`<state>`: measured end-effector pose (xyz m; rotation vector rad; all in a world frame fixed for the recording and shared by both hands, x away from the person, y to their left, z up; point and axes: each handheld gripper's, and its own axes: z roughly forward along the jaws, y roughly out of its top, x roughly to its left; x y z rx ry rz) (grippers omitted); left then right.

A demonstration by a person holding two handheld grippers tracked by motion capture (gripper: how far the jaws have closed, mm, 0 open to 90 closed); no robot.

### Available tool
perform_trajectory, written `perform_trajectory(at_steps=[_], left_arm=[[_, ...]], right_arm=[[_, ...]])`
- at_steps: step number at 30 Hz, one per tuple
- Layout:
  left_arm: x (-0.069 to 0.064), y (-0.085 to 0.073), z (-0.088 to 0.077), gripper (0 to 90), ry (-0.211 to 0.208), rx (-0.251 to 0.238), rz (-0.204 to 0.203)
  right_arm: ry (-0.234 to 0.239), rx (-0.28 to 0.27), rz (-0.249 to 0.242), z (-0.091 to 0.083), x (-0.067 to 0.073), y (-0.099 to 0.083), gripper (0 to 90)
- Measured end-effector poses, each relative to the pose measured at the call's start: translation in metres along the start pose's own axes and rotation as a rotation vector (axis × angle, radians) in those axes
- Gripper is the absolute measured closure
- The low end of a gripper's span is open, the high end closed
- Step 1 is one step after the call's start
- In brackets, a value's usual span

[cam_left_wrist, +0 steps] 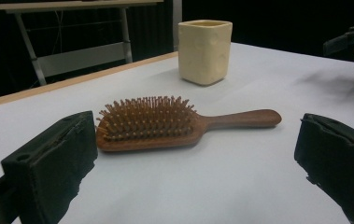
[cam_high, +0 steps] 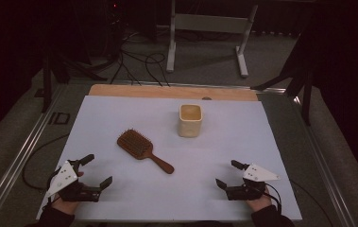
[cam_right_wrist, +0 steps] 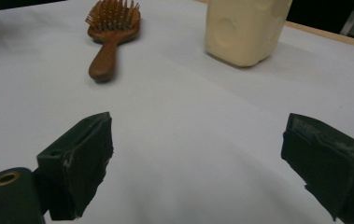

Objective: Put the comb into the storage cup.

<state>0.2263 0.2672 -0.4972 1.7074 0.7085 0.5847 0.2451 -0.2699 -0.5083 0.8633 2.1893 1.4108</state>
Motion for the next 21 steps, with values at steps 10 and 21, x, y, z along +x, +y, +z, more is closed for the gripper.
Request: perform_trajectory(at_steps=[10, 21], left_arm=[[-0.0011, 0.0018, 0.0034, 0.0, 0.01, 0.028, 0.022], [-0.0028, 0.0045, 0.0031, 0.0, 0.006, 0.054, 0.036]], right_arm=[[0.008, -0.011, -0.013, -0.0024, 0.0018, -0.0002, 9.1], [-0.021, -0.017, -0.021, -0.0045, 0.0028, 0.0024, 9.1]])
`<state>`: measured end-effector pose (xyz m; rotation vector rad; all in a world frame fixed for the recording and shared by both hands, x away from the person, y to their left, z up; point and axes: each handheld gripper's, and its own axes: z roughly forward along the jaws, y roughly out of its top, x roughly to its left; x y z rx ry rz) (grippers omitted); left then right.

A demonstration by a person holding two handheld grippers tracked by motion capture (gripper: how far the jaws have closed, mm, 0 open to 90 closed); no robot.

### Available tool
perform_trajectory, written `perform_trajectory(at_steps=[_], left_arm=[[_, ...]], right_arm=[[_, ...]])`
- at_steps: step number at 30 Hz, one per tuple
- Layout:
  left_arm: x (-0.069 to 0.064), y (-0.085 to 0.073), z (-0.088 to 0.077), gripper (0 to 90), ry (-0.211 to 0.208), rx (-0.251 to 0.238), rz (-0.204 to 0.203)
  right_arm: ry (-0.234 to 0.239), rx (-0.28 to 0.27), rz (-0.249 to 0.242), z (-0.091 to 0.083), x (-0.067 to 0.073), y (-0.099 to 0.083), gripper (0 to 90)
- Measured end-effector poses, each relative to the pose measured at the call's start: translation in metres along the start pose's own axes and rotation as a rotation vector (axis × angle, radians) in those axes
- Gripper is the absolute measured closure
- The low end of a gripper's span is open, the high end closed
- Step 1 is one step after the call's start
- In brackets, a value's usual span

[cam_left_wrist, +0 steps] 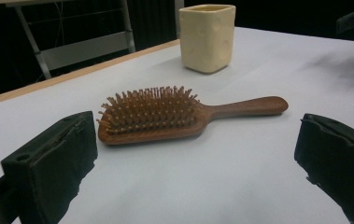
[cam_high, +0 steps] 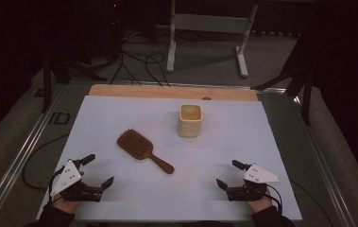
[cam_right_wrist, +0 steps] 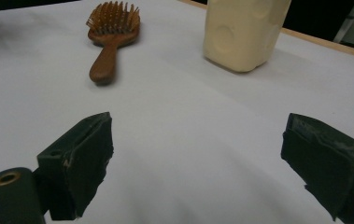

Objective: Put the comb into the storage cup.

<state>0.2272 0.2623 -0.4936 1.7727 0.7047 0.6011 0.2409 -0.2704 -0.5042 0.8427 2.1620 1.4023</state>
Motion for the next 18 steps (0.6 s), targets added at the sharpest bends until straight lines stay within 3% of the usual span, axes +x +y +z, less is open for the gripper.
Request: perform_trajectory(at_steps=[18], left_arm=[[-0.008, 0.029, -0.001, 0.0, -0.075, 0.036, 0.018]], right_arm=[[0.005, -0.004, 0.0, 0.002, 0.002, 0.004, 9.9]])
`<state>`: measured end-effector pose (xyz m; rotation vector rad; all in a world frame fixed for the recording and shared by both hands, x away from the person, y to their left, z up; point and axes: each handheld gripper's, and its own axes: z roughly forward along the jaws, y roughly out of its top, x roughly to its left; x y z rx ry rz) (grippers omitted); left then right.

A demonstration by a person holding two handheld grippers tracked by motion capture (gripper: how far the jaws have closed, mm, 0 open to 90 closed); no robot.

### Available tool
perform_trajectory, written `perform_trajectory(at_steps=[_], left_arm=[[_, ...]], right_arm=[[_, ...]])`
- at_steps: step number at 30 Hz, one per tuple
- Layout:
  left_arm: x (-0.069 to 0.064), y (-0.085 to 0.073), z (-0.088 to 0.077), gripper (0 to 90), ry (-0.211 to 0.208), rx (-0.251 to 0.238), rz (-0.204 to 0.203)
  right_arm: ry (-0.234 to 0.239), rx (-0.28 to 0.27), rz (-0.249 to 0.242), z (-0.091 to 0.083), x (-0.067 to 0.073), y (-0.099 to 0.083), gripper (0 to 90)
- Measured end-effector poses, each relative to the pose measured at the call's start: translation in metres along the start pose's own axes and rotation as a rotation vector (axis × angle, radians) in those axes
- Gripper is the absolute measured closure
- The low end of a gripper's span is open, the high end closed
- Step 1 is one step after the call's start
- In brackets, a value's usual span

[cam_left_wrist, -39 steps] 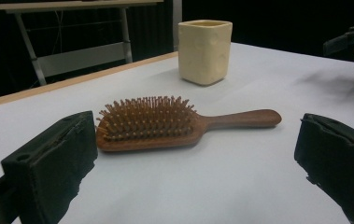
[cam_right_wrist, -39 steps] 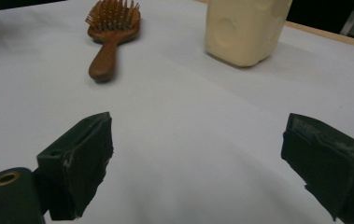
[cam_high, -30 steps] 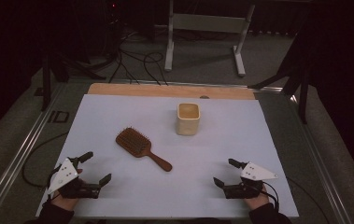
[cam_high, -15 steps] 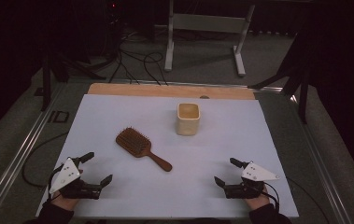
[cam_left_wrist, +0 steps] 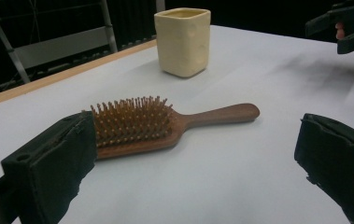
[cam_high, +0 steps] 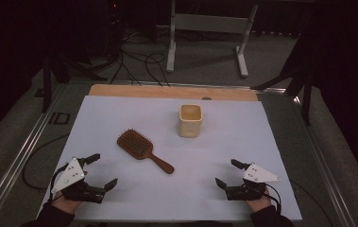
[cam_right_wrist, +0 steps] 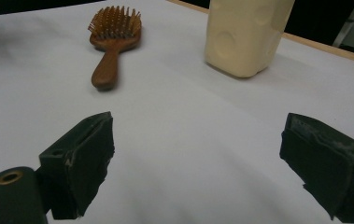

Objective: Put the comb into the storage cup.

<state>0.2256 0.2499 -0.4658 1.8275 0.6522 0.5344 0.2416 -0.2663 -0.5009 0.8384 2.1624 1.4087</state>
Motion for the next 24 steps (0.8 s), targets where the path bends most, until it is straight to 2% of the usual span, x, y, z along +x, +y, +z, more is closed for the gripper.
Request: perform_trajectory(at_steps=[8, 12, 16, 24], left_arm=[[0.004, 0.021, -0.006, 0.0, -0.003, -0.002, 0.017], [0.008, 0.03, -0.008, 0.0, 0.003, -0.003, 0.021], [0.009, 0.037, -0.007, 0.0, 0.008, 0.021, 0.036], [0.012, 0.05, 0.0, 0.0, -0.021, 0.036, 0.028]], right_arm=[[0.005, 0.0, -0.004, 0.0, 0.0, 0.001, 9.9], [0.017, -0.028, 0.018, -0.002, -0.001, 0.002, 9.9], [0.017, -0.036, 0.027, -0.003, -0.002, 0.003, 9.9], [0.006, -0.023, 0.01, -0.002, -0.001, 0.002, 9.9]])
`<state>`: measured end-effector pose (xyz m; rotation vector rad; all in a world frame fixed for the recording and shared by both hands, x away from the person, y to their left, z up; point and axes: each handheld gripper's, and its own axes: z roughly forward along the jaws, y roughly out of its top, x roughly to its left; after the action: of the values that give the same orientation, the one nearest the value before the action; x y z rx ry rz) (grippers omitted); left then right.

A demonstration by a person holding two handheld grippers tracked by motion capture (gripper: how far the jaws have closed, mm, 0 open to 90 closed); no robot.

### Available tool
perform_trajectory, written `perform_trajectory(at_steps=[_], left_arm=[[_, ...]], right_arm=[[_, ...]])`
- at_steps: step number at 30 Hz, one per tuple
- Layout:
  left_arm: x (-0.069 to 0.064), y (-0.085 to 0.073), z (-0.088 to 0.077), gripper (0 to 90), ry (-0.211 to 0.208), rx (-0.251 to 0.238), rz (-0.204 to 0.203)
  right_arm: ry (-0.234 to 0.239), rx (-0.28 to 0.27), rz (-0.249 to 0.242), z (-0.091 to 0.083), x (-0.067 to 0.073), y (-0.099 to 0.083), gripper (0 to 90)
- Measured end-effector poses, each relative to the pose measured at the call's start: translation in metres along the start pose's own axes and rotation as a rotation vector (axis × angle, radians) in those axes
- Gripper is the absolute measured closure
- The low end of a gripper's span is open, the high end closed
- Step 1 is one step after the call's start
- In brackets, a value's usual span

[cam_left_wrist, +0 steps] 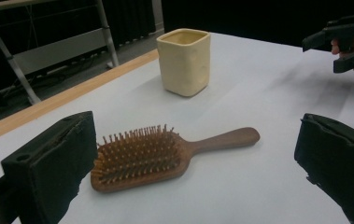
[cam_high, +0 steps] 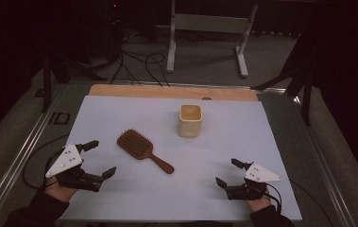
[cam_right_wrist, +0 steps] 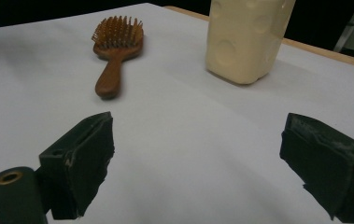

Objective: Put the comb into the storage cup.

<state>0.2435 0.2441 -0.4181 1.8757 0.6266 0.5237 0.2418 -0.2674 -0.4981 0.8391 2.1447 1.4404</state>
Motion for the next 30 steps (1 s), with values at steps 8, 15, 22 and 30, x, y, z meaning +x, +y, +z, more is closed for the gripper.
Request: perform_trajectory(at_steps=[8, 15, 22, 30], left_arm=[[0.0, 0.017, 0.011, 0.0, -0.036, 0.011, 0.004], [-0.001, 0.032, 0.022, 0.0, -0.062, 0.038, 0.007], [-0.001, 0.04, 0.037, 0.0, -0.081, 0.053, -0.008], [-0.005, 0.048, 0.058, 0.0, -0.11, 0.052, -0.006]], right_arm=[[-0.01, -0.008, -0.004, -0.001, 0.0, 0.001, 9.9], [-0.013, -0.008, -0.002, -0.002, 0.0, 0.001, 9.9], [-0.01, -0.01, 0.001, -0.001, 0.0, 0.001, 9.9], [-0.008, -0.013, 0.006, -0.001, 0.0, 0.0, 9.9]])
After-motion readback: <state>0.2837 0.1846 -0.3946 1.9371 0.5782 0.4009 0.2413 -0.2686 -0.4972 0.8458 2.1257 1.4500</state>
